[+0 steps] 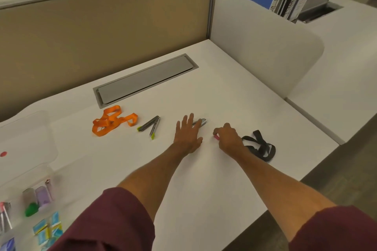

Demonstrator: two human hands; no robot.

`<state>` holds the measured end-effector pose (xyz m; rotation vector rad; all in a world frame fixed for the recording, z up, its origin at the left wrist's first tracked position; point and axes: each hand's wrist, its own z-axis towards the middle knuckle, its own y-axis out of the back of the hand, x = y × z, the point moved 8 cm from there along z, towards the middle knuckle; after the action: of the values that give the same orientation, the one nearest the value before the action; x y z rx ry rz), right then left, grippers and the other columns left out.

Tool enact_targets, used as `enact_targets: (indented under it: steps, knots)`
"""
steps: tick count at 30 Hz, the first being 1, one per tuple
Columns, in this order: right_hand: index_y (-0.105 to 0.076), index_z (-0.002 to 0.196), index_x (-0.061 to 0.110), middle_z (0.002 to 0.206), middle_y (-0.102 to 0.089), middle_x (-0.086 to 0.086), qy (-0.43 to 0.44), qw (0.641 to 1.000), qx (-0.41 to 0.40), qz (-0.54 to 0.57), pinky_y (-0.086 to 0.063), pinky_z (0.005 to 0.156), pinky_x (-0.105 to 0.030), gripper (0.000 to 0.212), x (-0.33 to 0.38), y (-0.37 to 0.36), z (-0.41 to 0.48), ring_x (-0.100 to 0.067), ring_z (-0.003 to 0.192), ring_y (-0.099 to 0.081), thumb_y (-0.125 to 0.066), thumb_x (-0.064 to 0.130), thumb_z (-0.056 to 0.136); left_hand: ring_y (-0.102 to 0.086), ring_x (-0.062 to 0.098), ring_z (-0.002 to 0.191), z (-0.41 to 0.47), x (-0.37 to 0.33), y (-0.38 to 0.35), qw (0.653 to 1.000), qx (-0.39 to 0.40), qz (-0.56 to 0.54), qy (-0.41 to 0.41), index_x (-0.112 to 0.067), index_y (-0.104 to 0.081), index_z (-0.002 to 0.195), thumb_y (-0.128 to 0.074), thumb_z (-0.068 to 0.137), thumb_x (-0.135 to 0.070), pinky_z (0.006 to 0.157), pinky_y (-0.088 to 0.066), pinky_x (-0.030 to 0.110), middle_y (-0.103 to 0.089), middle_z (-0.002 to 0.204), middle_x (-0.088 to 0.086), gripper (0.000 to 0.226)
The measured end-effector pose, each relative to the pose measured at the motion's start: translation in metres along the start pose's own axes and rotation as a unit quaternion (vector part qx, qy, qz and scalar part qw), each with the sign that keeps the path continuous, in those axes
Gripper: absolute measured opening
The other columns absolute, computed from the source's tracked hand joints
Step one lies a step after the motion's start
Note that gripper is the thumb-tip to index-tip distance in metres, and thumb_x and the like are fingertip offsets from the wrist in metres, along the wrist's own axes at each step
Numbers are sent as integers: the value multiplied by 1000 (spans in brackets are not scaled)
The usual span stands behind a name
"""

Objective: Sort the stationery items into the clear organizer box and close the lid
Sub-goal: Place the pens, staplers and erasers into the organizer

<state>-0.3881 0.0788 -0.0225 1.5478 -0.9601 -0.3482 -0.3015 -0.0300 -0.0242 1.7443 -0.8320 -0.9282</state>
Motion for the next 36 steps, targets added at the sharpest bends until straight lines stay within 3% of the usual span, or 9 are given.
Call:
enact_targets:
  steps: [2,5,8,10,21,26,29,34,36]
  knots:
    - [-60,117,17,119,-46,-13,3,1000,-13,19,-47,80,-37,26,1,8,9,-32,106,-52,-43,12,97,-2,29,149,7,2,-3,1000,11,-6,8,-25,-12,152,-46,97,-32,121,-4,48,-2,162,5,65]
    - [-61,117,18,118,-46,-13,-5,999,-14,33,-49,81,-36,27,1,13,17,-32,102,-54,-46,11,96,-31,27,138,9,0,-3,1000,-3,-15,-2,-27,-19,150,-46,95,-18,116,-21,42,-31,151,5,62]
    - [-60,119,19,118,-47,-13,2,999,-14,39,-49,80,-36,28,2,13,21,-32,100,-56,-47,12,95,-49,31,115,6,-1,3,999,-31,-22,2,-26,-29,146,-43,91,-5,93,-41,38,-50,128,9,60]
    - [-60,120,19,119,-47,-13,4,999,-8,40,-49,81,-35,29,6,12,23,-32,101,-56,-48,13,95,-48,31,113,3,0,5,999,-33,-19,14,-25,-33,142,-42,90,-1,87,-43,39,-50,125,11,58]
    - [-55,127,21,120,-47,-15,61,996,10,63,-53,86,-39,36,86,10,17,-33,105,-58,-48,10,94,-48,29,109,-35,52,28,991,-113,-42,66,-16,-39,135,-47,86,6,83,-43,36,-50,122,13,54]
    - [-60,119,20,114,-50,-16,98,994,12,50,-53,85,-39,30,154,7,0,-35,102,-58,-48,11,93,-49,30,119,-80,104,52,975,-154,-93,126,-18,-37,141,-54,86,6,92,-49,38,-48,136,14,62]
    - [-62,111,18,105,-49,-14,128,991,10,47,-53,82,-38,25,202,3,-14,-36,101,-59,-50,10,91,-51,29,110,-113,139,66,967,-176,-98,157,-21,-35,142,-54,86,6,85,-53,38,-51,127,14,65]
    - [-62,119,16,121,-52,-16,177,983,31,24,-53,85,-35,31,287,-14,-42,-32,103,-60,-59,5,89,-53,31,110,-174,197,82,950,-217,-104,202,-20,-35,143,-52,89,7,84,-54,40,-50,129,15,63]
    - [-64,113,15,121,-55,-14,214,976,31,36,-54,85,-36,28,321,-23,-53,-30,103,-60,-61,4,87,-51,31,108,-200,221,87,942,-233,-96,220,-17,-36,141,-47,90,6,78,-50,38,-51,125,16,58]
